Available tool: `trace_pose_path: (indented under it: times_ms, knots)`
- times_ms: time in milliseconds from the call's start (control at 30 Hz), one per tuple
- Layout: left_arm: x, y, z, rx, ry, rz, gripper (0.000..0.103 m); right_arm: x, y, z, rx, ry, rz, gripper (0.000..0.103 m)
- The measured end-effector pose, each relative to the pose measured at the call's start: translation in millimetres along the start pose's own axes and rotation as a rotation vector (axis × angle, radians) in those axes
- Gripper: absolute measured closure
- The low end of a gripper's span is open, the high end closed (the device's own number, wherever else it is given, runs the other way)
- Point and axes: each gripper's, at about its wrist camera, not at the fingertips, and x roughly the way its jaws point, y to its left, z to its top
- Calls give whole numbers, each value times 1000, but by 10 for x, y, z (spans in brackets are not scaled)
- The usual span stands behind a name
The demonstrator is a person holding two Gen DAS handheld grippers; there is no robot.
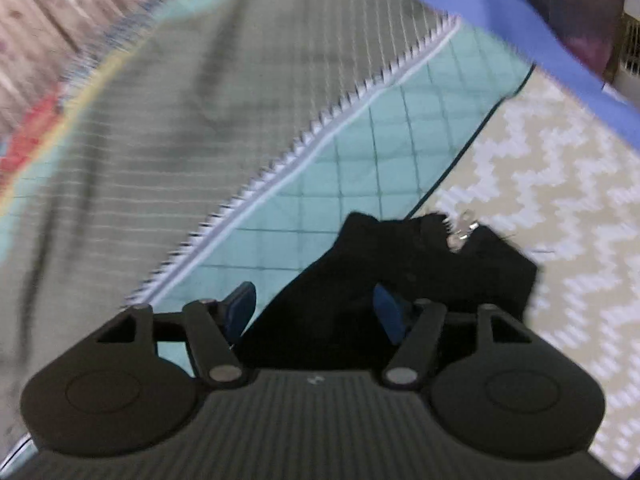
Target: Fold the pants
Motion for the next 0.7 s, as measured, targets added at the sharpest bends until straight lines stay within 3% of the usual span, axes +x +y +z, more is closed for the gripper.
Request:
trace_pose_path:
  times_ms: [33, 67, 100, 167, 233, 433, 567, 700]
  knots:
    - [-6, -20, 4, -1, 2, 6, 89, 85, -22, -15, 14, -2, -11, 38]
    - [-35, -36, 8, -1, -4, 14, 91, 74, -29, -31, 3, -41, -7, 56]
    - [-72, -47, 9, -1, -17, 27, 93, 68, -48, -29, -20, -49, 4, 99]
    - [-216, -37, 3, -5, -54, 49, 93, -9, -214, 3, 36, -34, 65, 97]
    - [-421, 30, 16, -44, -96, 62, 94, -279, -423, 34, 78, -81, 144, 98]
    - [-1486, 309, -175, -152, -249, 61, 94, -1538, -1217, -6, 139, -146, 332, 98]
    - [-2295, 456, -576, -207, -323, 42, 94, -2420, -1949, -282, 139, -184, 415, 98]
    - [-2902, 397, -1161, -200, -328, -1, 94, -3034, -2779, -867, 174, -183, 449, 97]
